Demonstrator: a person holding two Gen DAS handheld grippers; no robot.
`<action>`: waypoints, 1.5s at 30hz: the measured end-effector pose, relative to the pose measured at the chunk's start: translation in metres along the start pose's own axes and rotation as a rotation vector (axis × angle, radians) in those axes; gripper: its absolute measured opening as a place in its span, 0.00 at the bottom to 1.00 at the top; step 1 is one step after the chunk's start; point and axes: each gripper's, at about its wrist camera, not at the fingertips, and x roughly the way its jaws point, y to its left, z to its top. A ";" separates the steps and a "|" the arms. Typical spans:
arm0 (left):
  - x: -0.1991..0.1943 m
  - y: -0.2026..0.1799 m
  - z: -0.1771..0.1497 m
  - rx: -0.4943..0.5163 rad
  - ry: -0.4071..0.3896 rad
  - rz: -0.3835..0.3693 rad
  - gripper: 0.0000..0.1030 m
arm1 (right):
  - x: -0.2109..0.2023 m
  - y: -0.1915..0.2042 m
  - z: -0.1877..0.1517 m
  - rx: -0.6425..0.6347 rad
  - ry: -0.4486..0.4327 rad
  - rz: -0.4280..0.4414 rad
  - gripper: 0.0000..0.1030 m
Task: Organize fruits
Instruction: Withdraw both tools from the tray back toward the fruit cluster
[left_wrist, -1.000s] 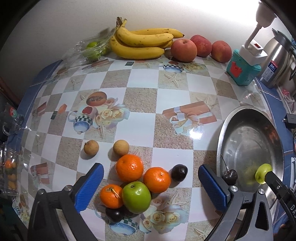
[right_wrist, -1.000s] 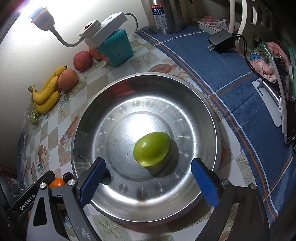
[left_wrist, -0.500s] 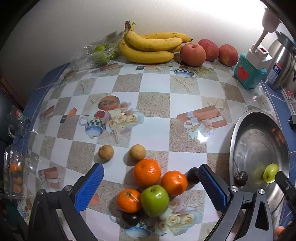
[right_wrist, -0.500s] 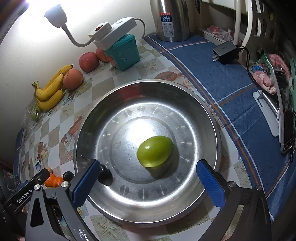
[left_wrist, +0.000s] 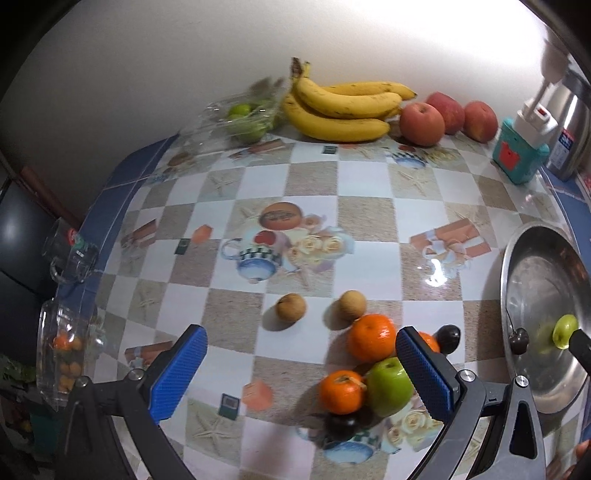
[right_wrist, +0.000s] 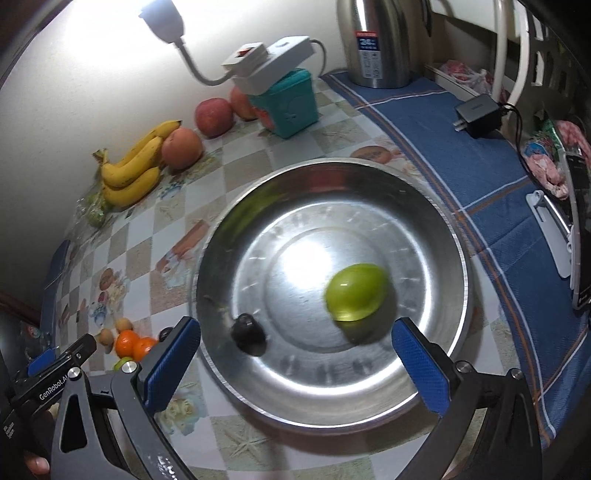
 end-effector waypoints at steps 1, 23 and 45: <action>-0.001 0.006 -0.001 -0.017 -0.003 0.002 1.00 | 0.000 0.000 0.000 0.000 0.000 0.000 1.00; 0.009 0.084 -0.031 -0.328 0.093 -0.125 1.00 | 0.020 0.124 -0.053 -0.280 0.121 0.162 1.00; 0.055 0.098 -0.046 -0.483 0.257 -0.187 0.99 | 0.064 0.144 -0.062 -0.189 0.196 0.238 0.58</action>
